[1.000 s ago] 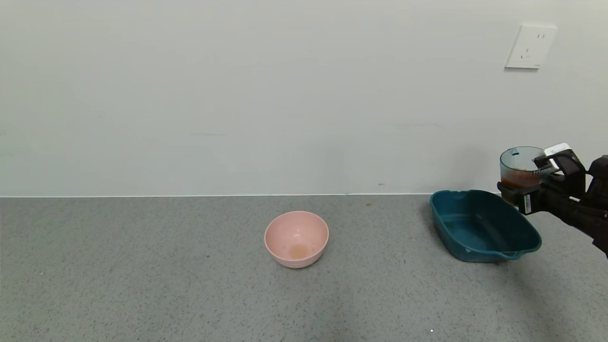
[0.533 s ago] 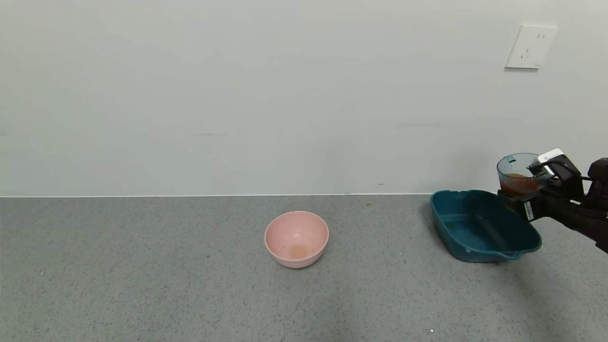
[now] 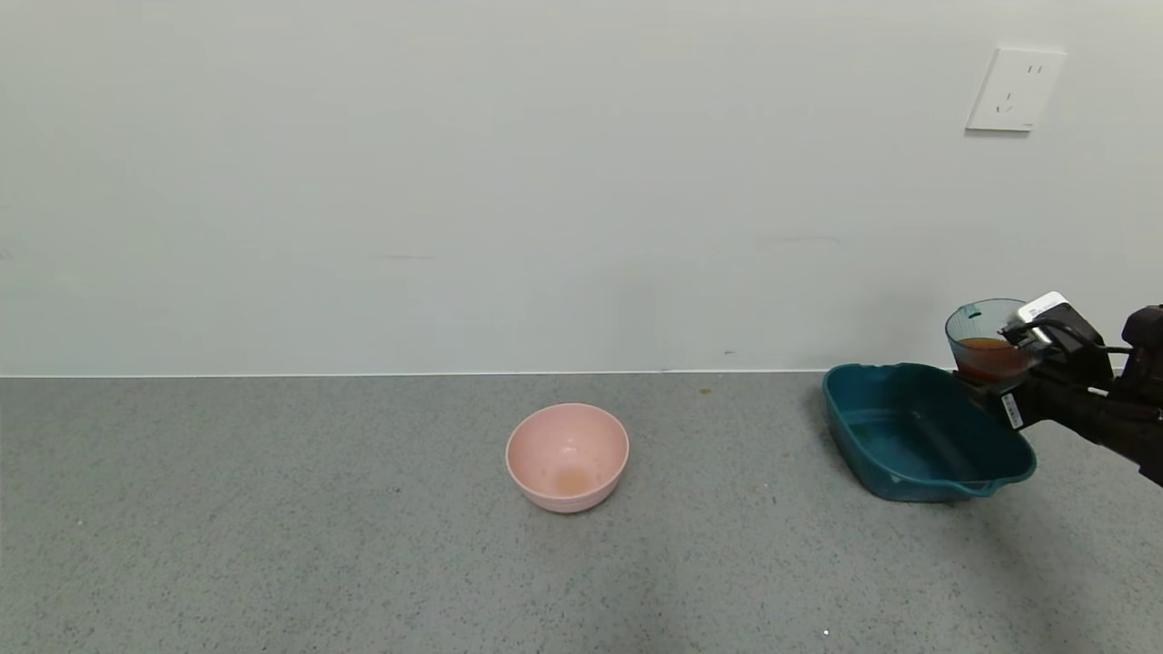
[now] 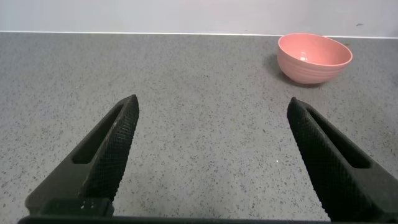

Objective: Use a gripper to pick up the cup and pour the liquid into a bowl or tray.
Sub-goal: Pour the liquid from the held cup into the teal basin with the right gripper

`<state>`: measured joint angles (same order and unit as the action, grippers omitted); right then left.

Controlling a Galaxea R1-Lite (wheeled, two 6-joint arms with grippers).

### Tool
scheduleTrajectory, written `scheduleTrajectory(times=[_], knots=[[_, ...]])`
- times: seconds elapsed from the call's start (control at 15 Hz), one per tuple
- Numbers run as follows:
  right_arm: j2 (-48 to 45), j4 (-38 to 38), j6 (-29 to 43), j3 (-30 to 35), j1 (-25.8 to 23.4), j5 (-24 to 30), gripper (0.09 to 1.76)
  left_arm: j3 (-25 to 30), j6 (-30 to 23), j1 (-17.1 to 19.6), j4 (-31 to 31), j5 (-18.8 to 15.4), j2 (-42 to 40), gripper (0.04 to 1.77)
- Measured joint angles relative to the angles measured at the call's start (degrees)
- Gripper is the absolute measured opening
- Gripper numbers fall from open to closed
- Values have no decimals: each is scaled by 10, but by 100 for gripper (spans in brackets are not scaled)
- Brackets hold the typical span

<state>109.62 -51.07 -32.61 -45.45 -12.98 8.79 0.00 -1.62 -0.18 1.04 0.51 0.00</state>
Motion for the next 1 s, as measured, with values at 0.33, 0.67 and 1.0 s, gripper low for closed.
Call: scheduleTrajectory(times=[0.33, 0.67, 1.0], knots=[[1, 16, -33, 0, 1, -5, 133, 0, 0, 0, 0, 0, 0, 172], [2, 15, -83, -1, 0, -25, 133, 0, 0, 0, 0, 0, 0, 172], [3, 12, -126, -7, 0, -26, 133, 0, 0, 0, 0, 0, 0, 172]])
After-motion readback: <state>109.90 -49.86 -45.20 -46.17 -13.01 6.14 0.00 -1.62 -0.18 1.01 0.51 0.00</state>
